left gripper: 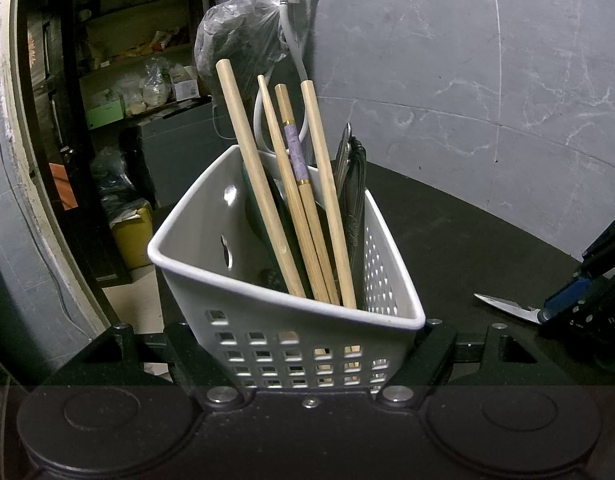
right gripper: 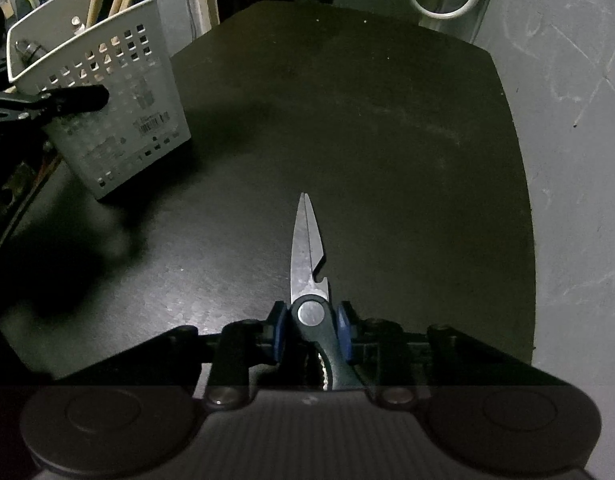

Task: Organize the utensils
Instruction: 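Lift the scissors blade-up with the right gripper above the caddy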

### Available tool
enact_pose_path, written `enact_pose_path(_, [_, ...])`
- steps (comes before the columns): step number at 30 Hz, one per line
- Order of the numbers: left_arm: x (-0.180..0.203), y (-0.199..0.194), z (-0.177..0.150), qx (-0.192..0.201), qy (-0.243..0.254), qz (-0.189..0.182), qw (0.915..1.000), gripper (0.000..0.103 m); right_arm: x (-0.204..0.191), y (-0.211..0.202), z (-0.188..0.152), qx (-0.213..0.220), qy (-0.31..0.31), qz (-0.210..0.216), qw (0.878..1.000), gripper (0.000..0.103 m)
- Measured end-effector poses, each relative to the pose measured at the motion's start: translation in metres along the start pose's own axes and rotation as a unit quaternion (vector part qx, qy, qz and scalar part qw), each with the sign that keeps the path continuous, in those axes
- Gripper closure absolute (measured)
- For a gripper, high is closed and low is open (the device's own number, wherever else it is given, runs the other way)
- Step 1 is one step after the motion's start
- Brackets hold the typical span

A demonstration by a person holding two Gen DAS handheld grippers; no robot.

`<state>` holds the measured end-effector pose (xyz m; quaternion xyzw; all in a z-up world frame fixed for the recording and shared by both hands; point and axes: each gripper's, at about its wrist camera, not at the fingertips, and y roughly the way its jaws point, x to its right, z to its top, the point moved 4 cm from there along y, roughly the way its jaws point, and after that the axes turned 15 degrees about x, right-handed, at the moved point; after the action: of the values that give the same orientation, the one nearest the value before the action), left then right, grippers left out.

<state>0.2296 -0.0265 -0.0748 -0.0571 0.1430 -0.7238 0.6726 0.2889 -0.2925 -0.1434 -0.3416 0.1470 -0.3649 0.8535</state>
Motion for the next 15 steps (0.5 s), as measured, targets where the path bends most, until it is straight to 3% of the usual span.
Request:
enact_pose_path(5, [0.000,0.000,0.000,0.000,0.000,0.000,1.0000,0.025,-0.004,-0.007,0.000,0.021,-0.006,-0.006,1.000,0.074])
enact_pose_path(15, [0.000,0.000,0.000,0.000,0.000,0.000,1.0000,0.025,0.000,-0.033,0.011,0.113,0.026,-0.032,0.993,0.074])
